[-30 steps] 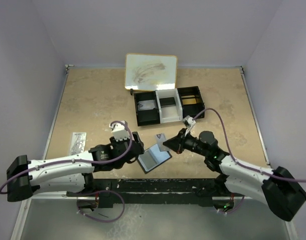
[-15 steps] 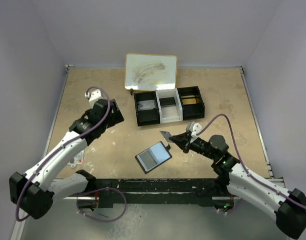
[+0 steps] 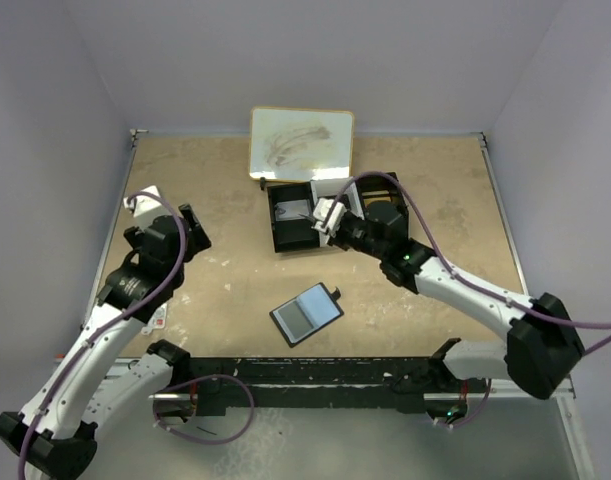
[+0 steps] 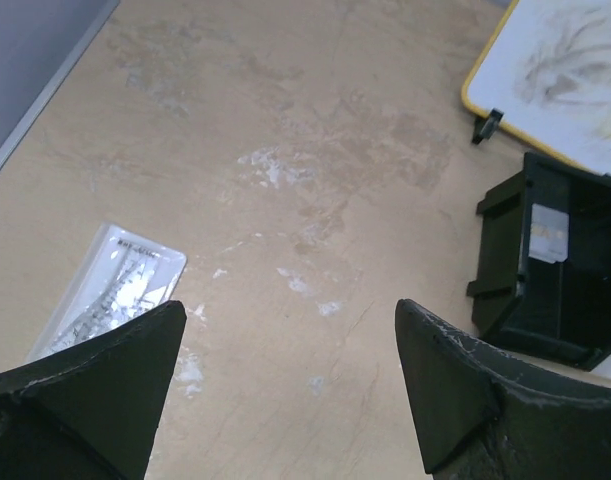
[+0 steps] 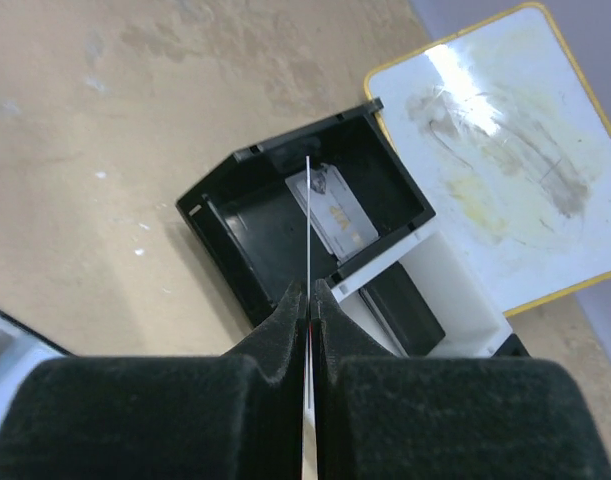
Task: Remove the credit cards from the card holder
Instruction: Place the credit card in the storage box.
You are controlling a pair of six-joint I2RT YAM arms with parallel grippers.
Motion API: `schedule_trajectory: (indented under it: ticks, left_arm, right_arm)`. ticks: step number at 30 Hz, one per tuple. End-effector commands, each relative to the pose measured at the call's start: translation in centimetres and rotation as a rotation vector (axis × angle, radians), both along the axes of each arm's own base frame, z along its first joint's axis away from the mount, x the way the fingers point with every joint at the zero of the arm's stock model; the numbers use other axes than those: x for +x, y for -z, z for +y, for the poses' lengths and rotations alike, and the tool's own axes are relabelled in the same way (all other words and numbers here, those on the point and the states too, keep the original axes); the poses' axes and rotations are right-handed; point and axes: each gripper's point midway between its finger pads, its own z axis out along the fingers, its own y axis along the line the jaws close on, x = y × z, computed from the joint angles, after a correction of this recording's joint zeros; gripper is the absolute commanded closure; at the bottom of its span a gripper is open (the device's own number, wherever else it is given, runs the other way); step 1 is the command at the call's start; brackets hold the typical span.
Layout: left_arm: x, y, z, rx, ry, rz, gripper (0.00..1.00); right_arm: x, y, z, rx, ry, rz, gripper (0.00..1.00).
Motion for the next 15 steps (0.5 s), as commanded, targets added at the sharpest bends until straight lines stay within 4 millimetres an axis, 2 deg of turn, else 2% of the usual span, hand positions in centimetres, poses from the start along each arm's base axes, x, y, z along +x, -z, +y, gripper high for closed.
schedule_trajectory:
  ticks: [1, 4, 5, 6, 15]
  left_arm:
    - [0.2, 1.8, 0.5, 0.066, -0.016, 0.068, 0.16]
    - [0.2, 1.8, 1.0, 0.084, -0.038, 0.067, 0.16]
    - [0.0, 1.7, 1.4, 0.093, -0.056, 0.07, 0.16]
    - [0.0, 1.6, 1.6, 0.097, -0.068, 0.068, 0.16]
    - [-0.6, 1.0, 2.5, 0.102, -0.11, 0.037, 0.16]
  right_arm:
    - [2.6, -0.6, 0.7, -0.139, -0.019, -0.113, 1.0]
    - [3.5, 0.7, 1.9, -0.196, -0.067, -0.102, 1.0]
    - [3.8, 2.1, 2.2, -0.215, -0.07, -0.077, 1.0]
    - [4.6, 1.3, 2.7, -0.216, -0.063, -0.094, 1.0]
    - [7.8, 2.8, 4.6, -0.29, -0.074, -0.104, 1.0]
